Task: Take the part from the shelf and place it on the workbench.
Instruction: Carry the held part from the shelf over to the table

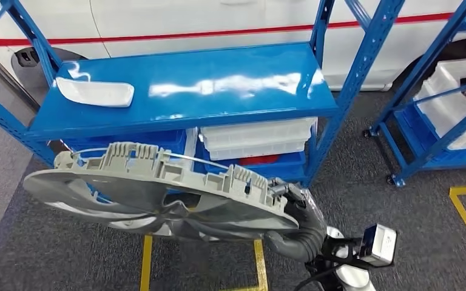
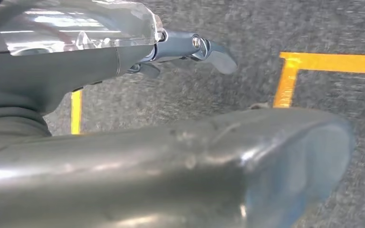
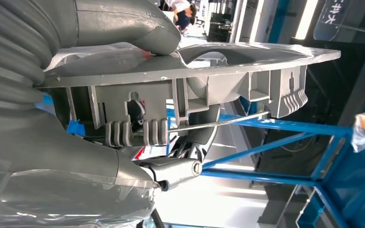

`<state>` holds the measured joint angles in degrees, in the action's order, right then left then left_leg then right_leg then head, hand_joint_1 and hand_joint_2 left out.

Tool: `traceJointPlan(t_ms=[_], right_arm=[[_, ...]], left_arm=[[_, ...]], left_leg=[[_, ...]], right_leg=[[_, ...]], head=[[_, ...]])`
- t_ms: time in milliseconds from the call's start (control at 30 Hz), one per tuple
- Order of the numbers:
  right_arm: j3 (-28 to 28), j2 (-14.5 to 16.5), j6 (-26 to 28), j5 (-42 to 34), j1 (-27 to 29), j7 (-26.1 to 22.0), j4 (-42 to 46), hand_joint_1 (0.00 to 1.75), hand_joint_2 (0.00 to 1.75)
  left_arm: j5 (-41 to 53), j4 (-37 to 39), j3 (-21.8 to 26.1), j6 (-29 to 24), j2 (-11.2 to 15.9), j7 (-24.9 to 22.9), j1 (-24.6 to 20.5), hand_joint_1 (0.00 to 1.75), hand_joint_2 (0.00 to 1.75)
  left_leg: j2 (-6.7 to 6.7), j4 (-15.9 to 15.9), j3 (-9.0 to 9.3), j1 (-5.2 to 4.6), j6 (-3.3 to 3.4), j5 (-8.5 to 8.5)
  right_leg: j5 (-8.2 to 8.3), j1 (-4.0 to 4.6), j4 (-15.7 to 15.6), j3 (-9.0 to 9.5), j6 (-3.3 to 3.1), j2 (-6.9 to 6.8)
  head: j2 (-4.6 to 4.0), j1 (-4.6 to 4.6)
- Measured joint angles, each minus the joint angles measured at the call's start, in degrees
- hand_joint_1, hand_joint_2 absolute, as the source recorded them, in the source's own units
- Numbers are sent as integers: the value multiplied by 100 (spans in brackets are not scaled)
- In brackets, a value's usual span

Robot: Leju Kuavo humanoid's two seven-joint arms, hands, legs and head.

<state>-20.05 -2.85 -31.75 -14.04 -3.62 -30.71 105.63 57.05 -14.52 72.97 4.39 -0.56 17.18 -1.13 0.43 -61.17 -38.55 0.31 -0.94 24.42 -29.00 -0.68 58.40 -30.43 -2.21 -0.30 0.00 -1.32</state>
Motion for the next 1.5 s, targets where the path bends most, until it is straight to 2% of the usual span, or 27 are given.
traceJointPlan(t_ms=[100, 133, 167, 200, 267, 333, 367, 433, 467, 533, 600, 633, 700, 767, 833, 867, 933, 1000, 1067, 1133, 1200, 1233, 1300, 1333, 1433, 1467, 1500], right_arm=[[1, -1, -14, -2, 9, -4, -11, 175, 175], [1, -2, -18, -2, 17, -5, -19, 175, 175], [1, -4, -21, -1, 27, -7, -27, 175, 175], [1, -7, -24, 0, 37, -8, -33, 175, 175], [2, -19, -31, 2, 46, -9, -35, 175, 175], [3, -31, -38, 1, 44, -13, -41, 175, 175], [3, -35, -41, 0, 42, -17, -50, 175, 175], [5, -51, -46, -1, 42, -27, -76, 175, 175], [7, -62, -48, -1, 43, -35, -90, 175, 175], [10, -88, -49, 1, 43, -50, -119, 175, 175], [10, -108, -48, 4, 44, -52, -149, 175, 175], [10, -116, -41, 13, 45, -44, -168, 175, 175], [8, -128, -10, 51, 43, -14, -204, 175, 175], [3, -137, 23, 87, 35, 13, -231, 175, 175], [-1, -144, 41, 112, 13, 10, -242, 175, 175], [-2, -147, 51, 142, -3, -13, -244, 175, 175], [-3, -152, 74, 233, -25, -79, -248, 175, 175], [-4, -160, 82, 322, -43, -133, -256, 175, 175], [-7, -174, 65, 379, -68, -179, -274, 175, 175], [-11, -195, 49, 430, -85, -226, -303, 175, 175], [-23, -217, 46, 486, -96, -259, -340, 175, 175], [-33, -226, 45, 510, -104, -269, -357, 175, 175], [-46, -237, 50, 538, -127, -278, -375, 175, 175], [-50, -239, 61, 551, -137, -280, -378, 175, 175], [-69, -240, 116, 613, -143, -280, -376, 175, 175], [-77, -242, 136, 643, -141, -278, -370, 175, 175], [-84, -244, 157, 674, -135, -274, -361, 175, 175]], left_arm=[[0, -2, 9, -8, 5, -1, 7, 0, 0], [1, -3, 15, -12, 8, -6, 8, 0, 0], [3, -7, 22, -16, 8, -15, 12, 0, 0], [8, -15, 28, -19, 12, -31, 18, 0, 0], [37, -38, 37, -21, 25, -69, 28, 0, 0], [76, -66, 52, -15, 60, -111, 37, 0, 0], [92, -79, 65, -9, 82, -134, 49, 0, 0], [113, -106, 99, -2, 133, -164, 86, 0, 0], [117, -125, 117, 1, 156, -173, 99, 0, 0], [136, -175, 154, 1, 186, -180, 113, 0, 0], [161, -231, 187, -4, 202, -187, 124, 0, 0], [171, -256, 210, -9, 207, -189, 127, 0, 0], [178, -286, 264, -21, 209, -190, 126, 0, 0], [181, -295, 310, -25, 203, -190, 120, 0, 0], [188, -296, 348, -29, 192, -190, 115, 0, 0], [196, -296, 370, -31, 187, -189, 112, 0, 0], [213, -297, 419, -31, 187, -189, 109, 0, 0], [224, -299, 455, -14, 191, -185, 112, 0, 0], [230, -301, 490, 9, 201, -171, 117, 0, 0], [235, -301, 538, 33, 210, -150, 116, 0, 0], [248, -304, 576, 36, 211, -126, 118, 0, 0], [259, -312, 588, 21, 212, -114, 118, 0, 0], [279, -335, 604, -20, 216, -83, 106, 0, 0], [290, -348, 609, -49, 217, -45, 98, 0, 0], [349, -384, 614, -187, 226, 115, 91, 0, 0], [385, -398, 616, -247, 227, 165, 96, 0, 0], [426, -410, 619, -300, 220, 215, 96, 0, 0]], left_leg=[[-4, -949, -194, 55, -109, 740], [-4, -1190, -197, 74, -133, 812], [-4, -1261, -119, 93, -152, 762], [-4, -1128, 54, 110, -165, 623], [-19, -399, 609, 127, -177, 401], [-58, 279, 1035, 98, -139, 433], [-74, 431, 1107, 74, -102, 479], [-66, 507, 1072, 62, 4, 399], [-52, 540, 1035, 64, 59, 332], [-19, 595, 931, 65, 168, 198], [-6, 590, 790, 20, 229, 102], [-3, 581, 720, -1, 239, 58], [3, 541, 579, -39, 243, -27], [1, 463, 446, -61, 225, -82], [-4, 362, 350, -79, 187, -113], [-5, 329, 322, -82, 156, -134], [-11, 309, 297, -74, 82, -187], [-26, 173, 226, -48, 2, -67], [-35, -339, 29, -4, -86, 342], [-34, -1001, -177, 41, -163, 701], [-25, -1111, -97, 78, -209, 653], [-5, -851, 101, 89, -214, 504], [128, -73, 597, 73, -178, 281], [197, 196, 750, 41, -134, 232], [214, 413, 782, -36, 28, 197], [174, 474, 792, -20, 69, 161], [125, 538, 805, -7, 114, 105]], right_leg=[[165, -13, 5, -190, -37, -17], [217, -15, 16, -268, -29, -21], [268, -21, 30, -348, -17, -23], [314, -30, 46, -423, 0, -21], [393, -47, 75, -537, 54, -12], [479, -57, 74, -592, 134, -9], [531, -59, 53, -604, 176, -10], [620, -70, -4, -620, 259, -10], [565, -70, 19, -653, 288, -5], [154, -65, 367, -797, 307, 4], [-349, -55, 1082, -991, 295, 11], [-424, -51, 1406, -1048, 290, 12], [-198, -43, 1604, -951, 270, 12], [60, -17, 1073, -490, 209, 9], [-38, 19, 331, 27, 145, 3], [-131, 36, 98, 170, 122, 2], [-158, 40, -35, 200, 77, -5], [-79, 14, -68, 164, 0, -46], [-5, -3, -81, 101, -57, -106], [48, -1, -69, 16, -67, -171], [79, -3, -29, -63, -53, -255], [85, -4, -3, -96, -45, -301], [92, 1, 36, -135, -20, -398], [101, 3, 39, -141, 5, -445], [143, 1, 4, -127, 106, -586], [139, -3, 5, -121, 140, -576], [80, -8, 62, -147, 167, -467]], head=[[0, -9], [0, -8], [0, -8], [0, -8], [0, -10], [0, -7], [0, -5], [0, -2], [0, 2], [0, 15], [0, 23], [0, 25], [0, 25], [0, 25], [0, 20], [0, 20], [0, 19], [0, 16], [0, 4], [0, -3], [0, -3], [0, -4], [0, -2], [0, 0], [0, -14], [0, -15], [0, -6]])
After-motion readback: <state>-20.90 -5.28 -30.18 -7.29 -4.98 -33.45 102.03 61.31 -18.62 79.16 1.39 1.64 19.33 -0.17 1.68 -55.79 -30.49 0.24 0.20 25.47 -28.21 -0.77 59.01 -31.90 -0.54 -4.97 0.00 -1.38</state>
